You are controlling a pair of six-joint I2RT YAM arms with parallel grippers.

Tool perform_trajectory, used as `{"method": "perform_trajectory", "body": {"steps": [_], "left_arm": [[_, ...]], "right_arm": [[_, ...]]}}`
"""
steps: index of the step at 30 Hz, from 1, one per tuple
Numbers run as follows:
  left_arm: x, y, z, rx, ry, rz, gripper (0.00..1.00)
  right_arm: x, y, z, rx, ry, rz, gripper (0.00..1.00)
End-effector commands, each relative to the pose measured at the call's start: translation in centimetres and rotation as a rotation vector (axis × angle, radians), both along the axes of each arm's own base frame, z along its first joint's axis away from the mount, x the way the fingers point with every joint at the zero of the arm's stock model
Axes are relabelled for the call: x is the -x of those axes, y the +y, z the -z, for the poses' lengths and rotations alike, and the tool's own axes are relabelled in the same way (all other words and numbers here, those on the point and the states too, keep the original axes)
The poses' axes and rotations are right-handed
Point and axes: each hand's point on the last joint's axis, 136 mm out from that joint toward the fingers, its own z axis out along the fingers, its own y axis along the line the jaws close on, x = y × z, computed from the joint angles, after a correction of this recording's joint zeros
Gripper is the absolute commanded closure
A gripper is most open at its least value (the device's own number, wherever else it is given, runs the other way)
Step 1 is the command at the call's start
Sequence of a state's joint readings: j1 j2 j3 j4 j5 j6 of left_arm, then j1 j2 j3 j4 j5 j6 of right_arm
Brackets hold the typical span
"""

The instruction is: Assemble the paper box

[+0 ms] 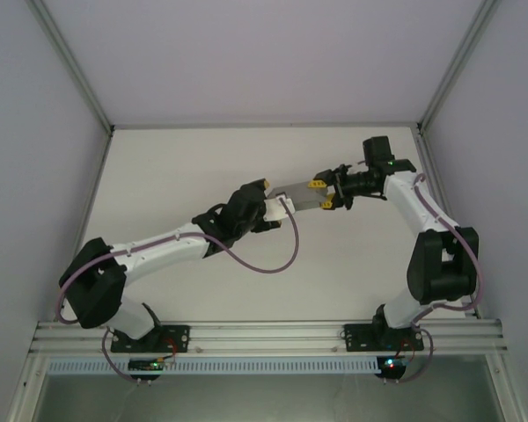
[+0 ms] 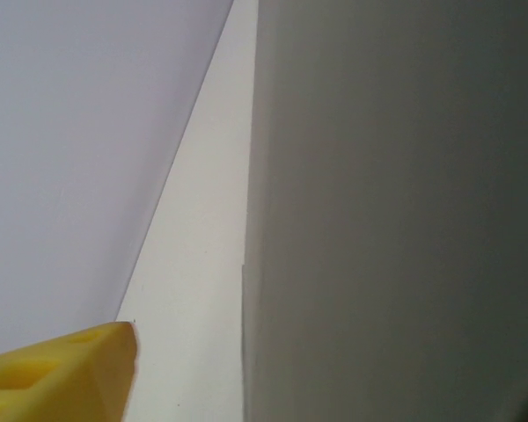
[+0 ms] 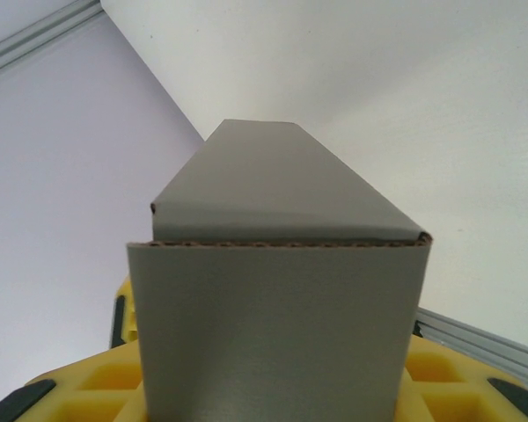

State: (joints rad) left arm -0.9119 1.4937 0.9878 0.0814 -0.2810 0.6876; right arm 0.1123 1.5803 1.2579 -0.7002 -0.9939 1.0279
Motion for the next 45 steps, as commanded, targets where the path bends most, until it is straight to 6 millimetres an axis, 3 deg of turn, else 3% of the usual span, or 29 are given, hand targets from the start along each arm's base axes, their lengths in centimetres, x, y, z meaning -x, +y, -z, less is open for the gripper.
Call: {"method": "perform_trajectory", "body": {"steps": [1, 5, 13, 14, 15, 16, 18, 21, 30, 36, 39, 44, 45], "left_arm": [[-0.8, -0.8, -2.4, 0.063, -0.045, -0.010, 0.32], [-0.7, -0.6, -3.1, 0.075, -0.074, -0.003, 0.49], [0.4, -0.3, -3.7, 0.069, -0.063, 0.047, 0.59], [0.5, -0.3, -3.7, 0.067, -0.062, 0.051, 0.59], [0.6, -0.2, -3.9, 0.068, -0.064, 0.053, 0.58], [0.7, -0.1, -4.0, 0.072, -0.064, 0.052, 0.51], [0.6, 0.2, -4.5, 0.103, -0.065, 0.041, 0.26], [0.3, 0.9, -4.9, 0.143, -0.041, 0.028, 0.16], [0.1, 0.5, -4.2, 0.131, 0.000, 0.073, 0.13], [0.3, -0.2, -5.1, 0.153, -0.015, 0.109, 0.40], [0.3, -0.1, -5.0, 0.134, -0.022, 0.112, 0.49], [0.7, 0.3, -4.8, 0.116, 0.002, 0.113, 0.60], [0.9, 0.4, -4.7, 0.112, 0.013, 0.114, 0.61]], "right_arm": [[1.7, 2.0, -1.5, -0.068, 0.039, -0.092, 0.60], [2.1, 2.1, -1.6, -0.072, 0.039, -0.102, 0.58], [2.5, 2.0, -2.0, -0.075, 0.030, -0.123, 0.56], [2.5, 2.0, -2.0, -0.074, 0.030, -0.124, 0.59], [2.5, 2.0, -2.1, -0.073, 0.024, -0.128, 0.61], [2.6, 2.0, -2.1, -0.071, 0.027, -0.131, 0.61], [2.6, 1.9, -2.2, -0.069, 0.020, -0.133, 0.62], [2.6, 2.0, -2.1, -0.069, 0.012, -0.138, 0.62], [2.6, 2.9, -2.9, -0.100, 0.020, -0.137, 0.62], [2.7, 3.0, -2.8, -0.107, 0.032, -0.140, 0.60], [2.7, 3.0, -3.1, -0.114, 0.027, -0.146, 0.59], [2.4, 2.4, -3.1, -0.092, -0.003, -0.137, 0.49], [2.1, 2.1, -3.2, -0.084, -0.021, -0.128, 0.41]]}}
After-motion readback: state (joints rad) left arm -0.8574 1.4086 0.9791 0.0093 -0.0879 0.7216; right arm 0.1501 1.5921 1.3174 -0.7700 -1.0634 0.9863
